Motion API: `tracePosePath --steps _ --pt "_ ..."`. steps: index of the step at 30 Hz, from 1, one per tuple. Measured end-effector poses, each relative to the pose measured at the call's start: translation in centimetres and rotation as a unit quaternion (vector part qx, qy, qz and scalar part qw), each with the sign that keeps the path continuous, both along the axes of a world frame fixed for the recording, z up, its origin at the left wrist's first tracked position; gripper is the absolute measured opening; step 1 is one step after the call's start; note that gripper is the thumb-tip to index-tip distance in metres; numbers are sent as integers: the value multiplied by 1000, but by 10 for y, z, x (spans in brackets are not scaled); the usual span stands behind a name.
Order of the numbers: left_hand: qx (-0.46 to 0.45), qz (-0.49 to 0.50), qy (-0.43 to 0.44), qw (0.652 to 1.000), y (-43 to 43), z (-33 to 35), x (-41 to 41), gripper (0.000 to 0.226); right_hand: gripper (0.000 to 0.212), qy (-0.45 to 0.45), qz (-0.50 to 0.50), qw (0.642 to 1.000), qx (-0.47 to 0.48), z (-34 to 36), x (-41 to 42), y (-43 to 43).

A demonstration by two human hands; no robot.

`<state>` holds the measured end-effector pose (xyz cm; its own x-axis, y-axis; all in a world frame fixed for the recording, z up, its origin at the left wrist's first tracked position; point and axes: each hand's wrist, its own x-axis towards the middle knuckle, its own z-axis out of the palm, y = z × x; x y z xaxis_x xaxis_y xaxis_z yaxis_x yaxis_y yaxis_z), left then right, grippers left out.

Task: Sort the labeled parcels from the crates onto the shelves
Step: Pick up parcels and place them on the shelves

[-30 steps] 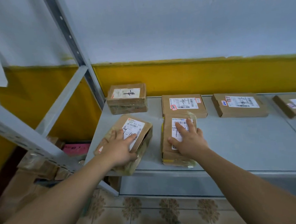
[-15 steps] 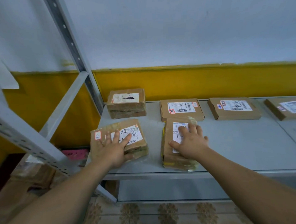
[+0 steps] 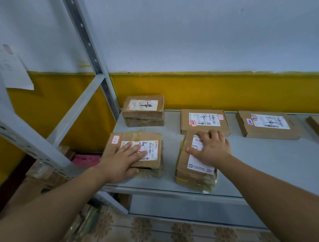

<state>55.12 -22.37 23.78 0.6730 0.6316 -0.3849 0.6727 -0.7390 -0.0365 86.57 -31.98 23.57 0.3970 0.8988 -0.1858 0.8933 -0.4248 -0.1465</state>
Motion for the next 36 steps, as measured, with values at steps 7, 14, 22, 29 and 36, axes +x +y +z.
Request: tracePosePath --steps 7,14,22,29,36 --pt "19 190 -75 979 -20 -18 27 110 92 18 -23 999 -22 -1 0 -1" --pt "5 171 -76 982 -12 -10 20 91 84 -1 -56 998 -39 6 6 -9" --pt "-7 168 -227 959 -58 14 61 65 81 59 -193 979 -27 8 8 -34" --pt "-202 124 -313 920 -106 11 111 73 66 238 -348 901 100 5 2 -86" --pt "-408 153 -412 801 -127 21 138 65 56 288 -417 830 235 21 -13 -146"
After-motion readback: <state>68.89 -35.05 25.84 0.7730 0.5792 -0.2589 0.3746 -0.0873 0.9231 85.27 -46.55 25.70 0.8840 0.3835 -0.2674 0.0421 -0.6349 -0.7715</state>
